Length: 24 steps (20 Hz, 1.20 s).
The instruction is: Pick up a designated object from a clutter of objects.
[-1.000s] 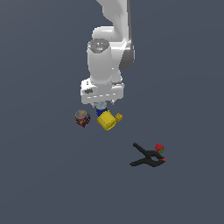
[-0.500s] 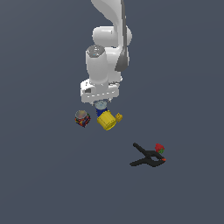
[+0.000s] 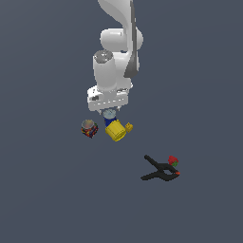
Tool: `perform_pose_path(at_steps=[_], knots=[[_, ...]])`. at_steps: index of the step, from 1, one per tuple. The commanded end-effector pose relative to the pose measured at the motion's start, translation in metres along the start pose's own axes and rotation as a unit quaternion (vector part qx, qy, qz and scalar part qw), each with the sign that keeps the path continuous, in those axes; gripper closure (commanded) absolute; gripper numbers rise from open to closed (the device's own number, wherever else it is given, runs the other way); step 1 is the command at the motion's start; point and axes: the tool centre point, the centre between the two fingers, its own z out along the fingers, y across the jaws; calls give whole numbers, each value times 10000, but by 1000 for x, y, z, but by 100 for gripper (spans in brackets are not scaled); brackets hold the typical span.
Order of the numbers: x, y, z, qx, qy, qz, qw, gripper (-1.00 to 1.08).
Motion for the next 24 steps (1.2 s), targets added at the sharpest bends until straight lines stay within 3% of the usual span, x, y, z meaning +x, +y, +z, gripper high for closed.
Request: perform_pose_path(at_steps=[1, 20, 21, 24], knots=[[0, 0, 2, 0, -1, -1, 10000, -92], [-1, 0, 50, -2, 3, -8, 10000, -92], [-1, 0, 50, -2, 3, -8, 10000, 108], [-1, 0, 50, -2, 3, -8, 10000, 108]])
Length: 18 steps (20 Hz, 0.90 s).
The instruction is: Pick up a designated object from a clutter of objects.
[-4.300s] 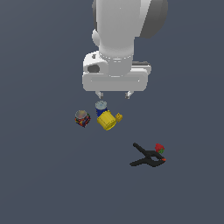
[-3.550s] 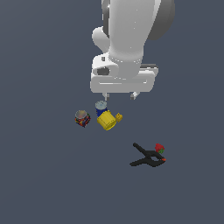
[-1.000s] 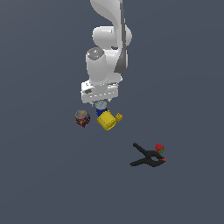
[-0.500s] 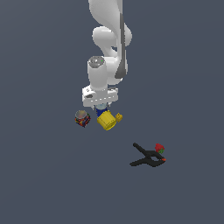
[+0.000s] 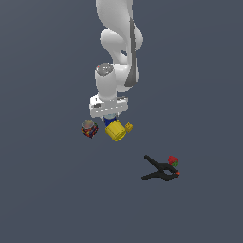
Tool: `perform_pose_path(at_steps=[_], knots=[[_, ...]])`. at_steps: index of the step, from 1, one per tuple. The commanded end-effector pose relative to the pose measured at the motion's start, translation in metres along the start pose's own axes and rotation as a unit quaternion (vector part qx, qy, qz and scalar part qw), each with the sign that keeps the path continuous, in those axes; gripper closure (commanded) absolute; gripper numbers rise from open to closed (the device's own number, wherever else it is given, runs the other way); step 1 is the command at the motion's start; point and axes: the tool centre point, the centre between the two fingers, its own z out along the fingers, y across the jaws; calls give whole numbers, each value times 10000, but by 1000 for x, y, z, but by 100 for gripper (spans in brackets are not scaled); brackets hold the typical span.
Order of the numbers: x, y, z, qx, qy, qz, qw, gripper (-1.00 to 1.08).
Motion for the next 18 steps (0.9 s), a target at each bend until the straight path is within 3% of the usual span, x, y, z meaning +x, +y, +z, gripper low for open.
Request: perform_pose_path(at_steps=[1, 18], knots=[[0, 0, 1, 1, -2, -2, 10000, 108], [15, -8, -21, -6, -2, 1, 10000, 108]])
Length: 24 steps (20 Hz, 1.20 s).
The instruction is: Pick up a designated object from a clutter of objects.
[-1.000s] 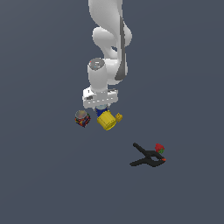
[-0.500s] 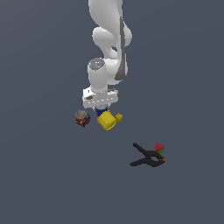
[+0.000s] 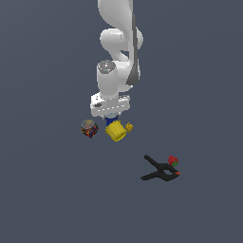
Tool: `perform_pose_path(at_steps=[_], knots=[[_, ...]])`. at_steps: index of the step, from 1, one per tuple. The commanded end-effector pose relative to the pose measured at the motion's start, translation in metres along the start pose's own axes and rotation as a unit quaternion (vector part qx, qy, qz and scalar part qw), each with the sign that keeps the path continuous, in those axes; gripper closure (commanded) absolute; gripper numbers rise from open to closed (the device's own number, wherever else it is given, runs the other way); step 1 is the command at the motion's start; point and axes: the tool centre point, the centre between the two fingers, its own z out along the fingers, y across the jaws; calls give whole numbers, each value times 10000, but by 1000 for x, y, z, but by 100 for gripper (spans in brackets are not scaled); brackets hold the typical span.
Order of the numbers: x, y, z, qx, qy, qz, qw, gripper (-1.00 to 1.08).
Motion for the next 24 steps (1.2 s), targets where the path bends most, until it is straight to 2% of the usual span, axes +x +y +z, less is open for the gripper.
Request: perform_pose_path(at_steps=[1, 9, 24], knots=[[8, -3, -11, -13, 19, -2, 10000, 108], [40, -21, -58, -23, 16, 0, 10000, 108], [125, -69, -178, -16, 18, -4, 10000, 108]])
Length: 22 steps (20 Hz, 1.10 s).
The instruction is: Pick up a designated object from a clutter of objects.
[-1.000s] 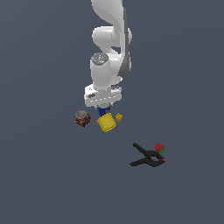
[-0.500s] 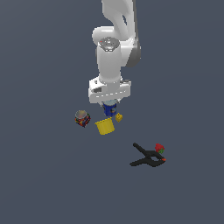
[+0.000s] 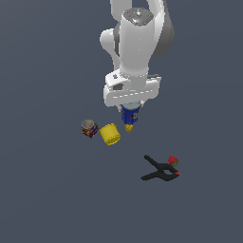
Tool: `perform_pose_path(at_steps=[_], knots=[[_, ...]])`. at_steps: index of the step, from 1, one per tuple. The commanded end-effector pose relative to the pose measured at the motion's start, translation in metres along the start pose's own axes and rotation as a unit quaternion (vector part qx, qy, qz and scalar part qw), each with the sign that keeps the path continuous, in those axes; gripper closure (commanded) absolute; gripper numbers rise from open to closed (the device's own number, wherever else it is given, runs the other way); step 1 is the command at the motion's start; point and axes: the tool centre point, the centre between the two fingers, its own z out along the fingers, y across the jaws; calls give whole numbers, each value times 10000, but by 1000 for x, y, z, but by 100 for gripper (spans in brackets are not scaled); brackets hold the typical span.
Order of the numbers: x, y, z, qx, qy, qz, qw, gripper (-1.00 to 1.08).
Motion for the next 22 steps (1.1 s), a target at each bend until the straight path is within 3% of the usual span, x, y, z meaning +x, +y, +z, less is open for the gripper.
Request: perform_pose_path(at_steps=[1, 22], knots=[[15, -8, -22, 0, 15, 2, 10000, 108], [107, -52, -141, 12, 17, 1, 10000, 108]])
